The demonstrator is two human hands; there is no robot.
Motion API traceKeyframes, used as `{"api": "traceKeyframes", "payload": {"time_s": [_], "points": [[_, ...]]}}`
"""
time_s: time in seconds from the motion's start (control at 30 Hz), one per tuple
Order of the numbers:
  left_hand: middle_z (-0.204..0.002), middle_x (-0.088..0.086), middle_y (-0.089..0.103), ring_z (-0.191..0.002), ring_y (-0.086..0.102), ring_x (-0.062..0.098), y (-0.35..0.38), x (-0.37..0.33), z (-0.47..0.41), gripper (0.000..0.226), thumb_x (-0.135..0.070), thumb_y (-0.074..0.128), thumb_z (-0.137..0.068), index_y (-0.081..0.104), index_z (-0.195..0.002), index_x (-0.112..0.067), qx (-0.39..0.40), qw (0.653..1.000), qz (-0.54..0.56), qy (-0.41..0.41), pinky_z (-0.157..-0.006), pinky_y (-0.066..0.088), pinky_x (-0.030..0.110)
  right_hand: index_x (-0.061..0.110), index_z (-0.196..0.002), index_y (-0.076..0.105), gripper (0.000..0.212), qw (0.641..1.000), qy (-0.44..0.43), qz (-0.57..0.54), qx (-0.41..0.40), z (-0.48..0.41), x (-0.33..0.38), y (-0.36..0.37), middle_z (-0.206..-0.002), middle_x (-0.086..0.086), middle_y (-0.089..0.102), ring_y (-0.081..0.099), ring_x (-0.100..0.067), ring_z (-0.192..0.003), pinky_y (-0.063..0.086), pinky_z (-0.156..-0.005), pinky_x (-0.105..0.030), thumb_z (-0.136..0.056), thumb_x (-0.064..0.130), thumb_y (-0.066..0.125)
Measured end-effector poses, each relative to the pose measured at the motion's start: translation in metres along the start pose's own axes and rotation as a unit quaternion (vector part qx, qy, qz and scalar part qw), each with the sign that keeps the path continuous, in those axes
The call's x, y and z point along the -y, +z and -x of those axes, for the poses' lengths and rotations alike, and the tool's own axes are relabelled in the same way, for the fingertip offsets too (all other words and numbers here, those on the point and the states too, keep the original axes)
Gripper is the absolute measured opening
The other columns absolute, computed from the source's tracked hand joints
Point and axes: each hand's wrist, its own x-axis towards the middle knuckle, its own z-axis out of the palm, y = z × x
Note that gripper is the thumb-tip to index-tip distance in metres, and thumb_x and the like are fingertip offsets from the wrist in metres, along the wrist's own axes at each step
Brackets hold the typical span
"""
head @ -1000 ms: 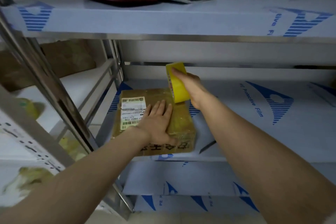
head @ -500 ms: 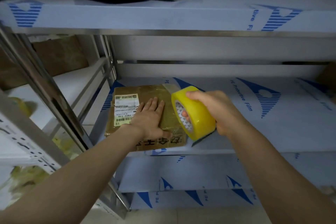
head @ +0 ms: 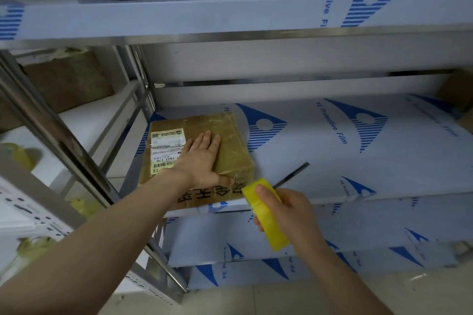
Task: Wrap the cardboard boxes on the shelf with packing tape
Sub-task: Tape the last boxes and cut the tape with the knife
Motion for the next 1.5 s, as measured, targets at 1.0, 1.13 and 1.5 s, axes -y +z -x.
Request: {"api": "traceKeyframes", "payload": {"time_s": [1.0, 1.13, 1.5], "points": [[-0.126, 0.017, 0.053, -0.12, 0.044, 0.034, -0.032, -0.024, -0.144, 0.054, -0.05, 0.03, -0.098, 0.055, -0.118, -0.007, -0.123, 0.964, 0.107, -0.211, -0.101, 0.034, 0.043, 0.005, -0.073, 0.056, 0.074, 0.998, 0.048, 0.024, -0.037, -0.038, -0.037, 0.025, -0.07, -0.018, 0.066, 0.066, -0.029, -0.066, 0.055, -0.069, -0.044, -0.06, 0.076, 0.041], [-0.159, 0.017, -0.003, -0.146, -0.007, 0.032, -0.041, -0.039, -0.111, 0.094, -0.075, 0.024, -0.087, 0.009, -0.152, -0.009, -0.032, 0.983, 0.055, -0.173, -0.113, -0.007, 0.055, -0.001, -0.072, 0.056, 0.078, 0.999, 0.045, 0.007, -0.027, -0.038, -0.031, 0.023, -0.071, -0.023, 0.065, 0.064, -0.037, -0.066, 0.055, -0.067, -0.048, -0.061, 0.076, 0.045], [-0.15, 0.023, -0.031, -0.141, -0.027, 0.034, -0.008, -0.068, -0.041, 0.089, -0.048, 0.039, -0.093, -0.017, -0.148, -0.005, -0.001, 0.999, 0.001, -0.053, -0.117, -0.014, 0.044, -0.002, -0.07, 0.06, 0.046, 0.998, 0.055, -0.037, 0.0, -0.035, -0.016, 0.018, -0.056, -0.012, 0.068, 0.065, -0.019, -0.049, 0.057, -0.066, -0.045, -0.091, 0.04, 0.058]]}}
